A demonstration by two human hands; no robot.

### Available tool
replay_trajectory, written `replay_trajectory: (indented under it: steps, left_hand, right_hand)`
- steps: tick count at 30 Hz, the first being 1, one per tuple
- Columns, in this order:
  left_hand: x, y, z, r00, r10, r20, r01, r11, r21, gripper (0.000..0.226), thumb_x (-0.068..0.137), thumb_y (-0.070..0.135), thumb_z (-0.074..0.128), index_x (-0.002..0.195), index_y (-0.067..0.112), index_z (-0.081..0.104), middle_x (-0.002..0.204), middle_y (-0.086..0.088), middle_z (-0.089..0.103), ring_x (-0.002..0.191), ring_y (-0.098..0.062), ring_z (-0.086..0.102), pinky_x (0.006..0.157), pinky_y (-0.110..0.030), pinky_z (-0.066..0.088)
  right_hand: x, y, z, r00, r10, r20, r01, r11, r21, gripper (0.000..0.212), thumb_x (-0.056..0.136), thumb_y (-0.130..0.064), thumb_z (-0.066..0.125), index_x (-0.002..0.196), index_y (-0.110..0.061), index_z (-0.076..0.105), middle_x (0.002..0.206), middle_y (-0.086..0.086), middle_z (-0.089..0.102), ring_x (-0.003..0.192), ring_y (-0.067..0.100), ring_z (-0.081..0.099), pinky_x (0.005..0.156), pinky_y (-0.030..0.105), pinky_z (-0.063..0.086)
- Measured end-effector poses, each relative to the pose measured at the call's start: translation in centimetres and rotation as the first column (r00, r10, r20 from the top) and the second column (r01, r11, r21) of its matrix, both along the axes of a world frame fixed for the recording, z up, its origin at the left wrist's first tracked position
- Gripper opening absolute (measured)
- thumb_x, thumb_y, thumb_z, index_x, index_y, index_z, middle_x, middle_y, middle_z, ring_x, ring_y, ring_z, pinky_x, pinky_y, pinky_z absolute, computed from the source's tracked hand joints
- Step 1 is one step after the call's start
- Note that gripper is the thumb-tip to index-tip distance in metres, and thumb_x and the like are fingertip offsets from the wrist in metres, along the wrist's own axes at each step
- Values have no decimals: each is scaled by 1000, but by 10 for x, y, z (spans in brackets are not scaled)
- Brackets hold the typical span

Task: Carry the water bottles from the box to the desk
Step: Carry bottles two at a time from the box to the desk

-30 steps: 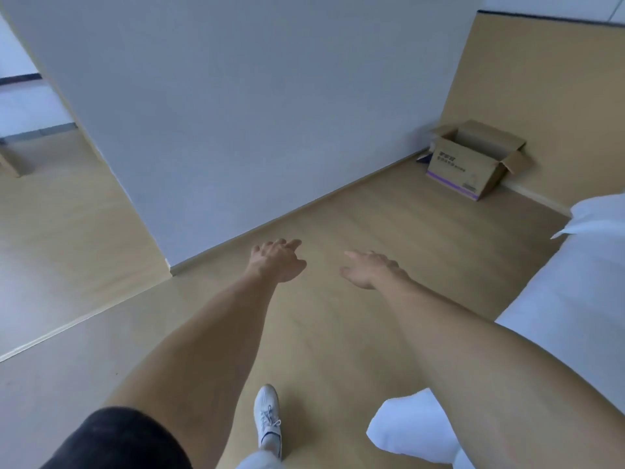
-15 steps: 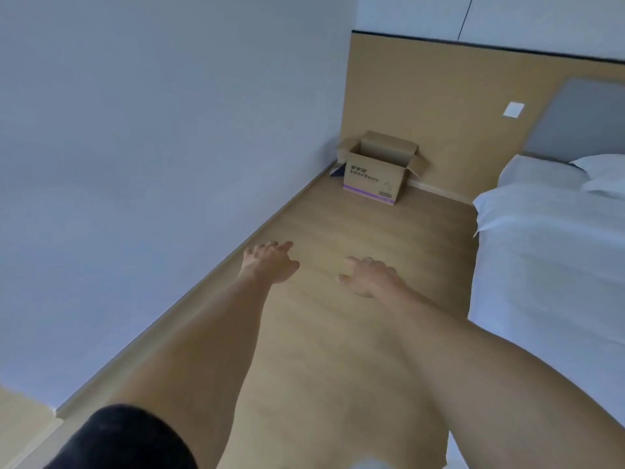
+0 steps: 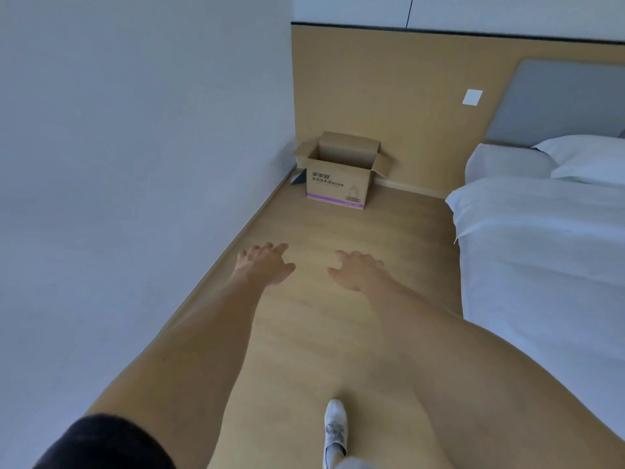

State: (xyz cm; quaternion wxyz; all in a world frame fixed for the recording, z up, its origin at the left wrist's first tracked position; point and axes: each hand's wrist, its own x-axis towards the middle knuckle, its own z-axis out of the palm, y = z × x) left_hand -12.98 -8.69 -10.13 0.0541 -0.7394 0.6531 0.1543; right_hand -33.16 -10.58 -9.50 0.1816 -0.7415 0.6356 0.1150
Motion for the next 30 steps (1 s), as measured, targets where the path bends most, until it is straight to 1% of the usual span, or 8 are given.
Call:
replay_trajectory:
  steps: [5,10,12,16,20,23,27,30]
  left_hand:
    - [-21,-116,12,1000,-16,14,16,1000,1,61,99,53,41,156,36,28,157,0,37,144,-26,33,116,-47,25]
    - [-43,-210,26,998,-56,10,56,998,-14,61,100,51,41,157,35,27,158,-1,37,145,-27,33,117,-48,25]
    - [-47,-242,24,998,-61,20,62,998,-15,60,100,49,41,157,34,28,157,-2,38,144,-28,33,117,-47,26]
    - [-53,-306,15,997,-80,19,80,997,9,60,100,48,41,156,34,27,158,-2,37,144,-29,33,116,-48,25]
    - [-51,-376,1,994,-109,2,109,994,17,61,99,47,41,156,34,27,158,-3,37,144,-30,34,116,-49,26]
    - [-46,-435,-7,991,-130,-13,130,991,15,62,98,45,42,156,32,28,158,-4,37,144,-30,34,116,-49,25]
    - [-30,-528,-14,986,-163,-38,163,987,5,59,95,41,44,152,28,34,150,-5,44,138,-29,40,112,-48,30]
    - [-15,-604,-11,979,-197,-59,197,980,-12,60,96,43,44,154,31,32,149,-4,45,136,-29,42,112,-48,32]
  right_hand:
    - [-19,-111,3,999,-23,32,21,999,47,61,98,-58,37,153,-34,29,154,9,38,140,33,37,109,48,30]
    - [-37,-211,19,999,-32,34,31,999,44,63,98,-58,38,155,-33,27,155,11,37,141,36,36,112,49,31]
    - [-43,-242,22,999,-35,32,33,999,41,62,99,-57,37,155,-31,27,155,12,37,141,35,37,113,49,32]
    - [-53,-299,22,996,-67,54,65,997,47,63,100,-56,37,156,-30,25,160,10,31,145,34,31,117,51,28]
    - [-58,-357,16,991,-122,56,119,991,52,65,98,-59,37,157,-36,22,162,5,28,147,33,29,115,50,27]
    - [-58,-409,12,984,-171,51,169,985,37,65,97,-61,39,155,-38,24,161,3,30,146,31,30,113,50,30]
    - [-46,-492,11,976,-213,36,212,977,14,62,95,-60,40,152,-38,31,154,4,40,139,31,39,109,48,33]
    - [-31,-561,19,979,-203,14,203,979,14,65,96,-62,40,154,-35,27,154,7,39,139,33,40,110,49,32]
